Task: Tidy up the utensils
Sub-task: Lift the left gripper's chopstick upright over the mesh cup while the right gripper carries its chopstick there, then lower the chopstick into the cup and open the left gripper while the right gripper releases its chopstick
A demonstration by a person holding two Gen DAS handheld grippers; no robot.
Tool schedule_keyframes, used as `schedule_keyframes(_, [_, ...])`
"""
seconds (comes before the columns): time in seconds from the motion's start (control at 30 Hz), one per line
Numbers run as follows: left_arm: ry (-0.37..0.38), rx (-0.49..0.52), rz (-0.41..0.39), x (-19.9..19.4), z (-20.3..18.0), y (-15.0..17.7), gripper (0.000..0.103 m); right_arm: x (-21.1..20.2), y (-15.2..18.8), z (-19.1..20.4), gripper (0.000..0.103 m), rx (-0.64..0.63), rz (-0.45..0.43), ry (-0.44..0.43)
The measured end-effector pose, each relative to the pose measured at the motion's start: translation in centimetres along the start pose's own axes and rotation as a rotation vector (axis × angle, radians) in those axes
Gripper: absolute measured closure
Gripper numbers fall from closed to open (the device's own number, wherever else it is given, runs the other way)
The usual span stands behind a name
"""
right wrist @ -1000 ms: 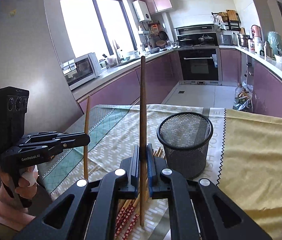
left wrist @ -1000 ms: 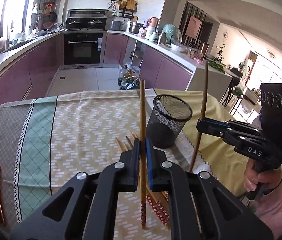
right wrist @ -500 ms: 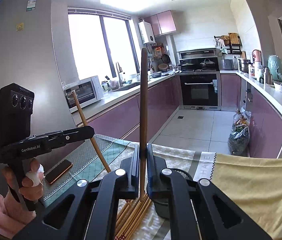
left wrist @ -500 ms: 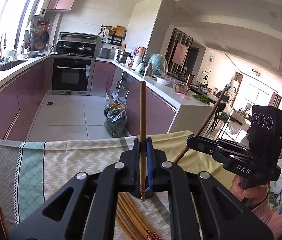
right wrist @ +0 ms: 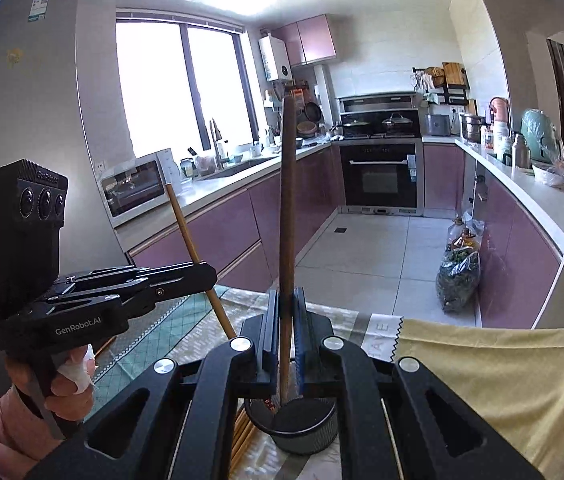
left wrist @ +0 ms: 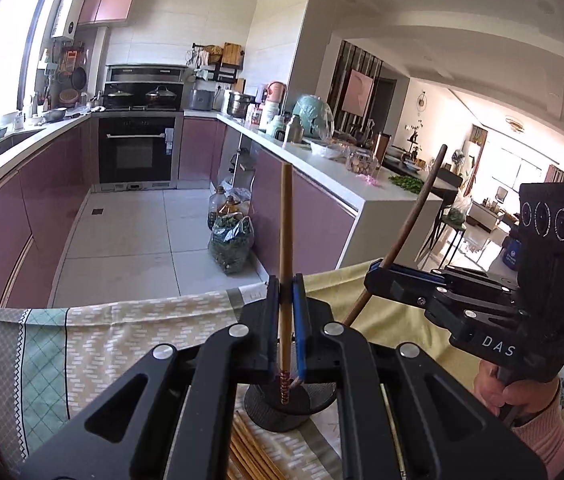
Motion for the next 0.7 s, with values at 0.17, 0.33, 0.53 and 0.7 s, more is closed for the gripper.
schedule_keyframes(0.17, [0.002,-0.003,0.088,3.1,1.1,3.1,0.096,2.2,2.1,-0.2,0.097,-0.012,0.118,-0.004])
schedule_keyframes(0.33, [-0.008,-0.006,0.146,5.6,2.3,4.7,0.096,4.2,3.5,-0.5,0.097,0.011,0.202,0.002])
schedule_keyframes(0.53, [-0.017,-0.002,0.164,7.2,2.8,5.2,0.095,5.9,4.0,-1.6,0.097,0.042,0.222,0.023])
schedule_keyframes(0.7, [-0.029,-0.006,0.170,7.9,2.8,5.3,0.095,6.8,3.9,-1.6,0.095,0.053,0.225,0.036])
Point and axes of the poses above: each gripper's, at about its wrist camera, not at the fingertips, and x roughly the way its jaws point, z to its left, y to its underside, the point moved 2 cm from there along x, roughly the way its jaws point, and after that the axes turned 8 degrees about -z, right-handed, at the moved point
